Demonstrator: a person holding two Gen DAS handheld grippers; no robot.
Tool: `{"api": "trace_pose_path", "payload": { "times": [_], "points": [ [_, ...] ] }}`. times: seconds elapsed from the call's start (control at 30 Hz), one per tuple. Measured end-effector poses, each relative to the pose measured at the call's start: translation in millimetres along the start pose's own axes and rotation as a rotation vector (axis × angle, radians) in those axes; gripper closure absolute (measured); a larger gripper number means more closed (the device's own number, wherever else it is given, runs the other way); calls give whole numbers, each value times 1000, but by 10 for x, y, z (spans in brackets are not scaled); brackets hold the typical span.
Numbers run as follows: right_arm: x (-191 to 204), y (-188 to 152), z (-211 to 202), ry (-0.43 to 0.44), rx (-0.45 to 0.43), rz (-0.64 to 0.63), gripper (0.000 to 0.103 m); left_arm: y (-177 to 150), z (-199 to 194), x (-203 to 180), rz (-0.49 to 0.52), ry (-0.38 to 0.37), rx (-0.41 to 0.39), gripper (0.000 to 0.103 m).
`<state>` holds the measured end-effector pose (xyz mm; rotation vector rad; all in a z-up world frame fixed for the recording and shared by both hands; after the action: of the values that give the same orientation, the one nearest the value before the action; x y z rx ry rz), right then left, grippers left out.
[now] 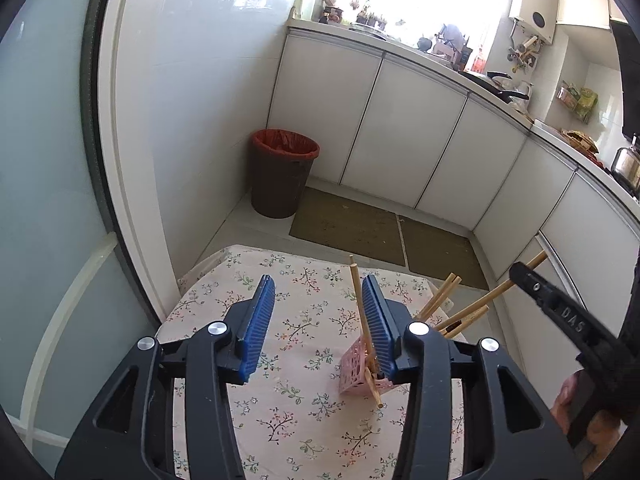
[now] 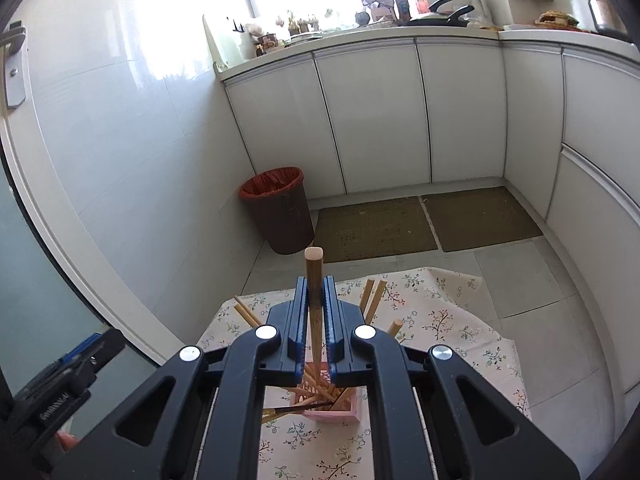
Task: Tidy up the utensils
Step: 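Lower the chopsticks into the pink basket and open both tools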
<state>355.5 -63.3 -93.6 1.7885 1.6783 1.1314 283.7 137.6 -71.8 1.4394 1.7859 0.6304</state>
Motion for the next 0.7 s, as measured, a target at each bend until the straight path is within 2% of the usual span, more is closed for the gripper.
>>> {"api": "trace_pose_path", "payload": {
  "times": [0.07, 0.13, 0.2, 0.3, 0.33, 0.37, 0.4, 0.47, 0.63, 0.7],
  "points": [
    [23, -79, 80, -6, 11, -19, 92, -12, -8, -4, 15, 26, -10, 54],
    [40, -108, 81, -14, 17, -35, 91, -23, -48, -17, 31, 51, -30, 45],
    [34, -83, -10, -37, 1, -41, 91, -22, -134, -50, 51, 94, -75, 25],
    [5, -27, -210, -62, -29, -40, 91, 0, -289, -136, 85, 136, -134, 15],
    [-5, -16, -277, -76, -36, -42, 89, 0, -343, -171, 94, 142, -145, 14],
    [-16, -14, -344, -85, -44, -43, 83, 1, -377, -200, 100, 147, -149, 12],
    [-37, -17, -414, -96, -53, -40, 72, -4, -418, -231, 106, 152, -152, 11],
    [-92, -41, -580, -117, -80, -29, 60, -26, -485, -293, 122, 151, -154, 10],
    [-166, -116, -911, -142, -98, -26, 56, -94, -662, -428, 149, 150, -159, 9],
    [-170, -159, -1034, -158, -105, -33, 49, -136, -753, -487, 157, 146, -164, 7]
  ]
}}
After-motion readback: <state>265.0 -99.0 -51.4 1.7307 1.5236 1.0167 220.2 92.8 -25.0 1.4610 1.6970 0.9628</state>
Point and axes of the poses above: each gripper's, at about its wrist camera, not at the fingertips, and z roughly the way its jaws point, x to its left, y to its top, the point moved 2 cm from there along z, roughly the way its jaws point, and after that the axes turned 1 degree about -z, right-handed, at the moved point
